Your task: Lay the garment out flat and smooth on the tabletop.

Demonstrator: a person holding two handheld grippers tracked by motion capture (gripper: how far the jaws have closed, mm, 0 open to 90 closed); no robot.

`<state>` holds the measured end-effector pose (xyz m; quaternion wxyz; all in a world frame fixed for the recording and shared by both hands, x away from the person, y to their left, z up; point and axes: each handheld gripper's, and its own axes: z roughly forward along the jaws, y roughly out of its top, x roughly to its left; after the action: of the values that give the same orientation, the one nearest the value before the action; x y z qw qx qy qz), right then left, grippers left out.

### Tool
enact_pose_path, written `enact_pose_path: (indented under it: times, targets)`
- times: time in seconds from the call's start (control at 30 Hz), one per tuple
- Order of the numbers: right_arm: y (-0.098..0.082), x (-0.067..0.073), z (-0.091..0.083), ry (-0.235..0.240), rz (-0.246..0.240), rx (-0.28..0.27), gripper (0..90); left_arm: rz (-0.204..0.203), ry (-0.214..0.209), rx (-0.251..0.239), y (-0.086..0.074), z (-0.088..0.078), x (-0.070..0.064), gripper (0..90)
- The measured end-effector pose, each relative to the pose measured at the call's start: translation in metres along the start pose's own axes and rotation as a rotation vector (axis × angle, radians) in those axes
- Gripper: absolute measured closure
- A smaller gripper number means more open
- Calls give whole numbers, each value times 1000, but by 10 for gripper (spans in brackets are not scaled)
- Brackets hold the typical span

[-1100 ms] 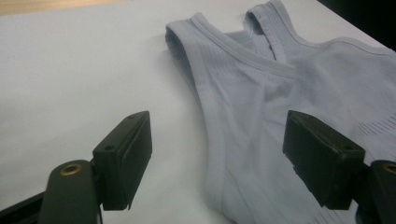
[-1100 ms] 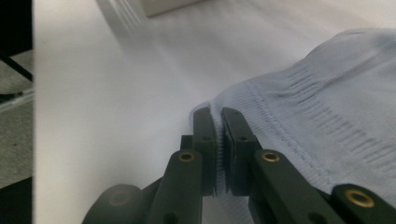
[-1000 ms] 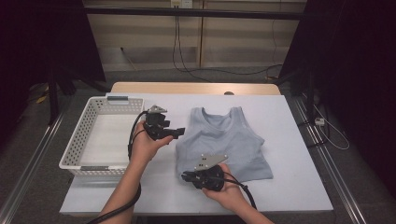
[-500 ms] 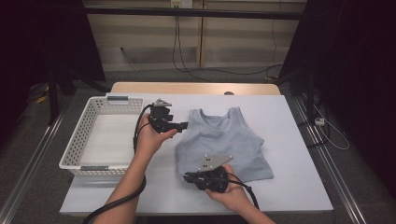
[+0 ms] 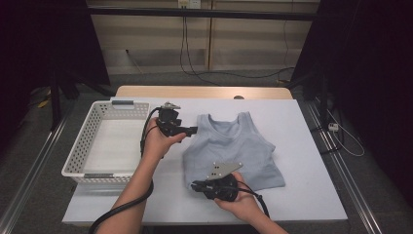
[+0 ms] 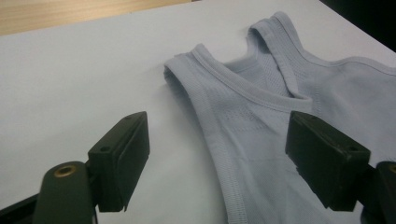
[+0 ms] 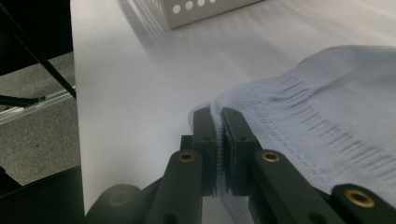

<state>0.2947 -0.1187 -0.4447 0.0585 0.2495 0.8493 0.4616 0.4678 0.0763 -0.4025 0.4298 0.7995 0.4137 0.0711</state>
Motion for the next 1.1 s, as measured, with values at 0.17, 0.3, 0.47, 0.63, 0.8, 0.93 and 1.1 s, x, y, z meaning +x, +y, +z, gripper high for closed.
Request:
enact_pose_path:
  times: [0.17, 0.3, 0.47, 0.63, 0.8, 0.93, 1.1]
  targets:
    - [0, 0, 1, 5, 1, 2, 858, -8, -5, -5, 0, 3, 3, 213]
    - [-1, 0, 2, 3, 2, 3, 858, 2, 0, 3, 2, 4, 3, 206]
    - [-1, 1, 2, -1, 6, 2, 858, 0, -6, -1, 4, 5, 4, 202]
    - [-1, 2, 1, -3, 6, -1, 858, 8, 0, 0, 6, 12, 8, 204]
    - [-1, 2, 1, 4, 5, -2, 858, 18, -1, 7, 8, 23, 11, 223]
    - [0, 2, 0, 10, 3, -5, 858, 35, 4, 2, 9, 31, 11, 258]
    - [1, 5, -3, 32, -1, -8, 858, 48, 10, 2, 11, 41, 13, 308]
